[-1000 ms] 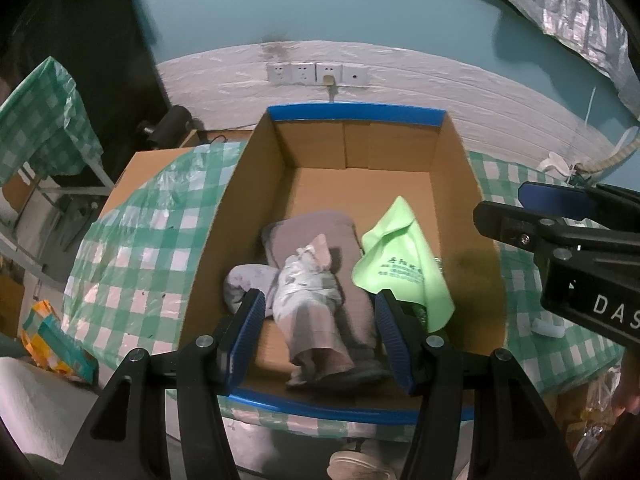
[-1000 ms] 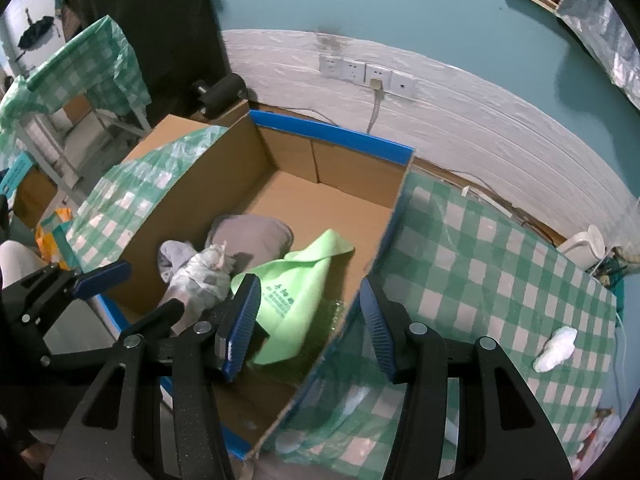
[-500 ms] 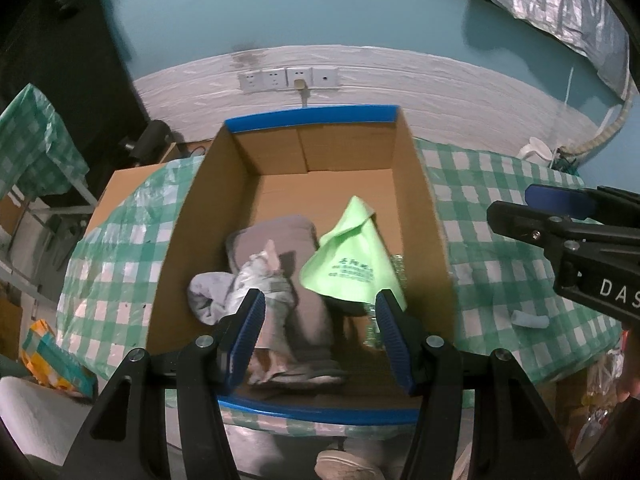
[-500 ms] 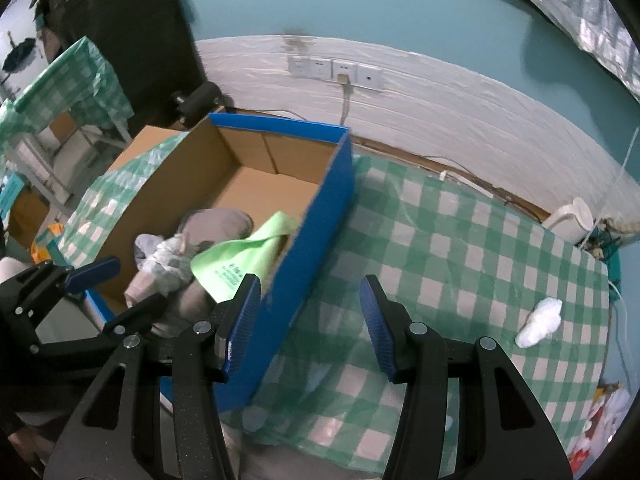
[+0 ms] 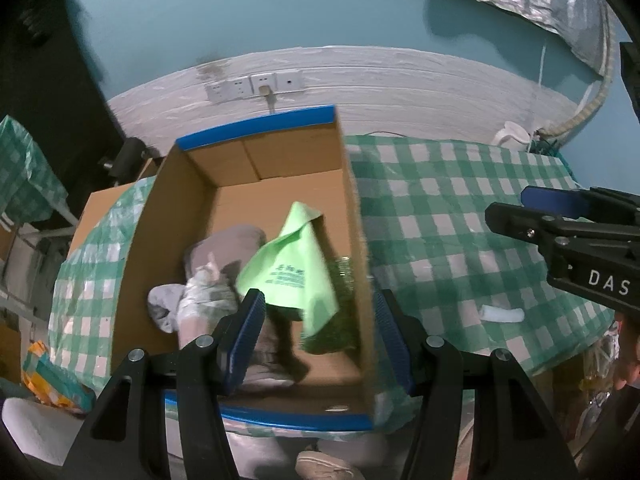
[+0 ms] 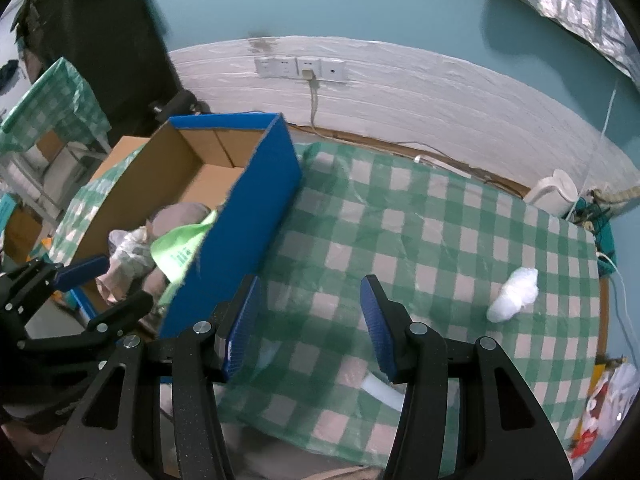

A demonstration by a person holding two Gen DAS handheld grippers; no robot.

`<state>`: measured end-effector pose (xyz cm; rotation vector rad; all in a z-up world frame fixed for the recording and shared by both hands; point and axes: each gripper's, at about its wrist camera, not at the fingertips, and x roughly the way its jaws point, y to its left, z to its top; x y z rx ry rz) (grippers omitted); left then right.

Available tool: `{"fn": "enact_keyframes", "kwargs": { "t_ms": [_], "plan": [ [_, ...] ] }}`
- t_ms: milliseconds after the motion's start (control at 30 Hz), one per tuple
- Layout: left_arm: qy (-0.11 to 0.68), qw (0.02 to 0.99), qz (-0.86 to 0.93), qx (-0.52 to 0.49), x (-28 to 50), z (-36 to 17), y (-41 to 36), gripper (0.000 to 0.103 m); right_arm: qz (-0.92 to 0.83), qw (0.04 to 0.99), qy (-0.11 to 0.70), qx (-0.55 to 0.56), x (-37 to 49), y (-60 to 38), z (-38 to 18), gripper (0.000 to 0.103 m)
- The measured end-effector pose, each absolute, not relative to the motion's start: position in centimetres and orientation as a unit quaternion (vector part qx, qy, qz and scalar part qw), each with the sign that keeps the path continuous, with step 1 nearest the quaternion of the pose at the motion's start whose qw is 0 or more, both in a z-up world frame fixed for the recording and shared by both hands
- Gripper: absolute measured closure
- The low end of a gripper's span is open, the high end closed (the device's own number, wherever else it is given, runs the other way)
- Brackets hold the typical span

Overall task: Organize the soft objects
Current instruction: 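Move both tools back over the table toward the white foam tube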

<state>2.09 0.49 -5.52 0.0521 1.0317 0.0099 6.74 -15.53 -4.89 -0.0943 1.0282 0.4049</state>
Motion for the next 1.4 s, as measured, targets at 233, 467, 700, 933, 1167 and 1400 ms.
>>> {"fn": "enact_keyframes", "kwargs": {
  "t_ms": [233,467,700,933,1167,1400],
  "plan": [
    [0.494,0.868,-0.017,0.043,2.1,-5.5,-2.6,0.044,0.177,0.849,0.496,-0.036,6.1,-18.6,-5.7,0.051],
    [0.496,0.865,-0.035,0.066,1.9,-5.8,-5.6,0.043,0.167,0.848,0.502,-0.027,5.7,-21.2,-6.5,0.051],
    [0.505,0.858,-0.047,0.081,1.9,-6.7,-8.0,0.043,0.162,0.842,0.515,-0.021,5.7,-23.3,-8.0,0.051],
    [0.525,0.846,-0.051,0.084,2.3,-8.7,-9.6,0.043,0.154,0.829,0.537,-0.015,6.2,-25.0,-10.6,0.051],
    [0.544,0.834,-0.048,0.080,2.8,-10.8,-10.3,0.043,0.160,0.817,0.554,-0.016,6.3,-25.8,-12.9,0.051],
    [0.565,0.820,-0.049,0.079,3.2,-13.2,-11.0,0.043,0.183,0.803,0.566,-0.036,5.9,-25.5,-14.9,0.051]
  ]
}}
